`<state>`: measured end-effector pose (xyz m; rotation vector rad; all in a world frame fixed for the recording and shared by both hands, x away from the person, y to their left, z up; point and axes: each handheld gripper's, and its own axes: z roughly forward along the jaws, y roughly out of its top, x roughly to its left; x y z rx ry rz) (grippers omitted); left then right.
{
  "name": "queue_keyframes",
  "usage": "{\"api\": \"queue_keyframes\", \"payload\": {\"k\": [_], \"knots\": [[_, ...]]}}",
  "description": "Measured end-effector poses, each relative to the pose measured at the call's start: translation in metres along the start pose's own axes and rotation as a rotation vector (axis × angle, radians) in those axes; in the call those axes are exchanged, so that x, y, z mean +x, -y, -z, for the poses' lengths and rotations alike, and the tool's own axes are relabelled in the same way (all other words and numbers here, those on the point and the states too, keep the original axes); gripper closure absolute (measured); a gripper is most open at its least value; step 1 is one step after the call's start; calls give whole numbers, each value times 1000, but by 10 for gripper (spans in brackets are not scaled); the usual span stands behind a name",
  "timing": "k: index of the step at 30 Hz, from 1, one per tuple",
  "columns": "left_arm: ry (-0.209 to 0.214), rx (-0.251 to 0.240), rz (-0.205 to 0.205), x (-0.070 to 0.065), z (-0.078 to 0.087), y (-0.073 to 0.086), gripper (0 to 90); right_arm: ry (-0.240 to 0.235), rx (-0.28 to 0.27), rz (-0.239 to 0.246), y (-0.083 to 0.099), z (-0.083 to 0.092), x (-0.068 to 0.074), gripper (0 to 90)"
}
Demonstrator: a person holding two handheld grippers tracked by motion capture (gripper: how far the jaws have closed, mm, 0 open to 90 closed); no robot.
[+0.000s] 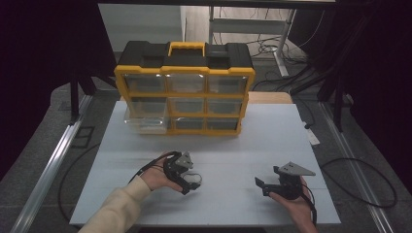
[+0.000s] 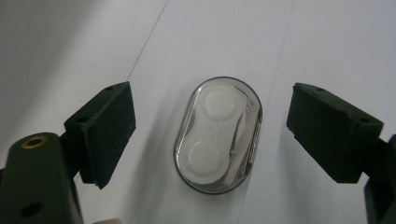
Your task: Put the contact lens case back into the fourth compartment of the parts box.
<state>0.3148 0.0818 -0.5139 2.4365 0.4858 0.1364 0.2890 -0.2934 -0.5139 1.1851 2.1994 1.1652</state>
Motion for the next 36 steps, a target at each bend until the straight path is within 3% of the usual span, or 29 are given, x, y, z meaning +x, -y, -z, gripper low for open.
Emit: {"api": "queue_keyframes", "payload": {"k": [15, 22, 29, 32, 36], "knots": [[2, 57, -11, -1, -12, 2, 162, 1, 4, 2, 0, 0, 0, 121], [1, 68, -20, -1, -15, 2, 214, 2, 3, 1, 0, 0, -1, 121], [19, 67, -16, -1, -14, 2, 306, 2, 3, 2, 0, 0, 0, 121], [18, 68, -10, 0, -12, 2, 419, 2, 4, 2, 0, 0, 0, 121], [21, 79, -28, -1, -10, 1, 479, 2, 4, 3, 0, 0, 0, 121]]}}
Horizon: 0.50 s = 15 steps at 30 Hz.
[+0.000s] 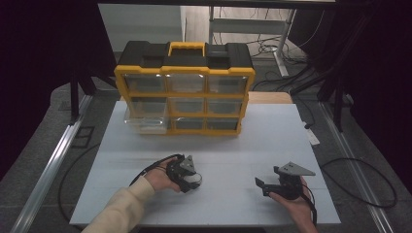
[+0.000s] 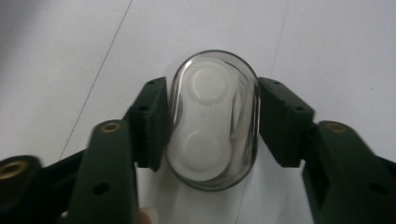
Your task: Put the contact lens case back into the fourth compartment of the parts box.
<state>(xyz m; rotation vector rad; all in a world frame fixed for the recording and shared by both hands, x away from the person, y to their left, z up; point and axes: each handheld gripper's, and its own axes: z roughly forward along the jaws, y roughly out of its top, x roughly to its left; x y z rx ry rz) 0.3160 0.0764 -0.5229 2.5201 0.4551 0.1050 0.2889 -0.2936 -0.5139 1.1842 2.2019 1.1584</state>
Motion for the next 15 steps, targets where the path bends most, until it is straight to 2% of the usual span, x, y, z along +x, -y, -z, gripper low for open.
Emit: {"api": "queue_keyframes", "payload": {"k": [15], "knots": [[-11, 5, -12, -1, 2, -1, 481, 1, -1, 1, 0, 1, 0, 121]]}}
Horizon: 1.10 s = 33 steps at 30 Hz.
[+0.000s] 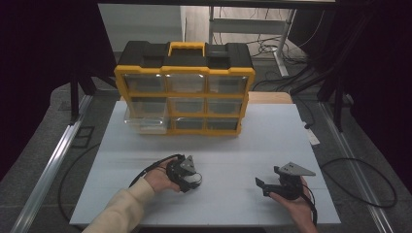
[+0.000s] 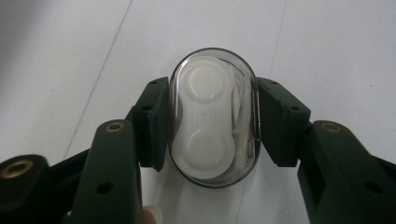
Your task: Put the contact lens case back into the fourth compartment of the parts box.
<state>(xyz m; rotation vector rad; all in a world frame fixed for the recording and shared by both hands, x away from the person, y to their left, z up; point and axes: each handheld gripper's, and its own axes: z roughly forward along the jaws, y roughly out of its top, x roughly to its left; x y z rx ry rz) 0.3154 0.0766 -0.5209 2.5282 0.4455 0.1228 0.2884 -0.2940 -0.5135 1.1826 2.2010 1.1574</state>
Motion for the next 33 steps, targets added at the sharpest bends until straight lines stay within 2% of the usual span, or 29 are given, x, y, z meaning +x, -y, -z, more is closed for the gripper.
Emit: {"api": "queue_keyframes", "payload": {"k": [10, 19, 30, 33], "knots": [[-25, -35, 25, 1, 10, 2, 481, 1, 0, -1, 0, 0, 0, 121], [-57, -87, 52, 1, 25, 6, 481, 1, 0, -1, 0, 0, 0, 121], [-89, -146, 66, -1, 39, 7, 481, 4, 2, -3, 0, 0, -1, 121], [-112, -162, 74, -2, 43, 7, 481, 4, 2, -3, 0, 0, -1, 121]]}}
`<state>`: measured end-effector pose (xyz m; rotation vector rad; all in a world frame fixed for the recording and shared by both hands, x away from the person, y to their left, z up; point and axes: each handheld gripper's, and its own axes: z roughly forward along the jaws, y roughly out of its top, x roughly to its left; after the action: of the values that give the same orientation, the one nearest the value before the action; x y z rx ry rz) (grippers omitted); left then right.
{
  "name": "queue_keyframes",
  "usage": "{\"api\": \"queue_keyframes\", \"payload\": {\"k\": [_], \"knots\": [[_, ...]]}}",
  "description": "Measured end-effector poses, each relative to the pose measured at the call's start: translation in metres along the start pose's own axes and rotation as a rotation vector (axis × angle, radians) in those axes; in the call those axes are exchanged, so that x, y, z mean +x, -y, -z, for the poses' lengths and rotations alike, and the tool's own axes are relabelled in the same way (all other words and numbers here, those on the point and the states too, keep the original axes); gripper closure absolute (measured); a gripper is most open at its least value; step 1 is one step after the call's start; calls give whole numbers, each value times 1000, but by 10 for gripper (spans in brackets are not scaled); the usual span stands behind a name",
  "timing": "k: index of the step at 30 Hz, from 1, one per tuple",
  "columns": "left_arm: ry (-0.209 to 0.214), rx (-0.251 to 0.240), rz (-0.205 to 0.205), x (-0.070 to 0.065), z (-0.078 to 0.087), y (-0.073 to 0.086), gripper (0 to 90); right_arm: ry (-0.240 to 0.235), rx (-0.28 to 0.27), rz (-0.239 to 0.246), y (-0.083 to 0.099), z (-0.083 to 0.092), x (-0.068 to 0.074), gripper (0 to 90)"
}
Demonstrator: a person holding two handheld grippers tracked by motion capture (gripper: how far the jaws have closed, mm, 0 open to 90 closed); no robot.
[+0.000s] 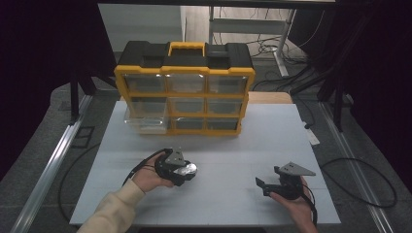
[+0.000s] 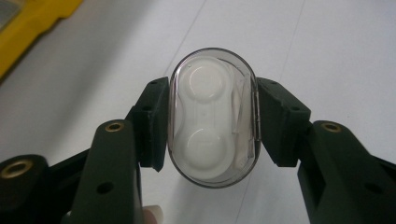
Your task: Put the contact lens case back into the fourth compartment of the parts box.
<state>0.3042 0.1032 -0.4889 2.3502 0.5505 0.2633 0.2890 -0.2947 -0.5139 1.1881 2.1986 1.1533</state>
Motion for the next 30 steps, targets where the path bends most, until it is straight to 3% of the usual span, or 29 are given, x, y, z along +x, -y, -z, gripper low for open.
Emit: {"api": "queue_keyframes", "payload": {"k": [13, 30], "knots": [[-51, -42, 8, -2, 12, -1, 481, 2, 0, 0, 0, 0, 0, 121], [-73, -110, 51, -3, 24, 0, 481, 4, 1, 1, 0, 0, 0, 121]]}}
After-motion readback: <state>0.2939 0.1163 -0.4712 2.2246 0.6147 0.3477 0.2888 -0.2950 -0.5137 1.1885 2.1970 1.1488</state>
